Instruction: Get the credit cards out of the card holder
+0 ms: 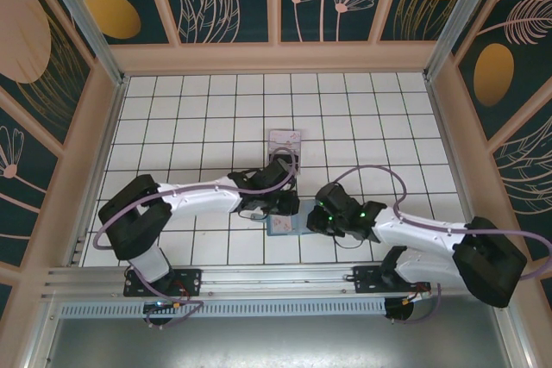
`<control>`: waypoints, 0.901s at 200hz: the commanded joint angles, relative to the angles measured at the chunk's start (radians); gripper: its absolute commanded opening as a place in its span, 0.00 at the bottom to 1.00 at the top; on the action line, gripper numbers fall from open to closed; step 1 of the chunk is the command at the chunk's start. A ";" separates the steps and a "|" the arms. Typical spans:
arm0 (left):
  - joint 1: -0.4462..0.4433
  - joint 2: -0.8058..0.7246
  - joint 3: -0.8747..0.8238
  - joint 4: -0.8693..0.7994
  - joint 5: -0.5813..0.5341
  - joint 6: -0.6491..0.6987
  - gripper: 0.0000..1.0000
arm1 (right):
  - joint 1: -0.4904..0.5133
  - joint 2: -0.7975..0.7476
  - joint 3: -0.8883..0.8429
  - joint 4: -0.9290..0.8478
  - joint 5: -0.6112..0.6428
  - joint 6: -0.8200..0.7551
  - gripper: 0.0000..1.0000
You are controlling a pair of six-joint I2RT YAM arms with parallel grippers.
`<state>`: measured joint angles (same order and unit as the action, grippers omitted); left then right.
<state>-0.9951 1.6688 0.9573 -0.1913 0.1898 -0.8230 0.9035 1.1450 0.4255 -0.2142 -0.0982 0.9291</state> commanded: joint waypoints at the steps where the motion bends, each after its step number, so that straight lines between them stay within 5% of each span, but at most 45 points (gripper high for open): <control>1: -0.003 -0.031 -0.031 -0.045 -0.038 -0.011 0.17 | -0.006 0.058 0.085 -0.067 0.022 -0.061 0.16; 76: -0.002 -0.095 -0.099 -0.039 -0.063 -0.034 0.17 | -0.006 0.157 0.263 -0.152 0.002 -0.099 0.17; 180: 0.000 -0.126 -0.139 -0.057 -0.106 -0.040 0.17 | -0.020 0.292 0.224 0.090 -0.178 -0.087 0.19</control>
<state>-0.9951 1.5715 0.8371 -0.2287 0.1127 -0.8505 0.8894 1.4067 0.6674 -0.1989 -0.2253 0.8440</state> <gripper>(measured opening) 0.168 0.180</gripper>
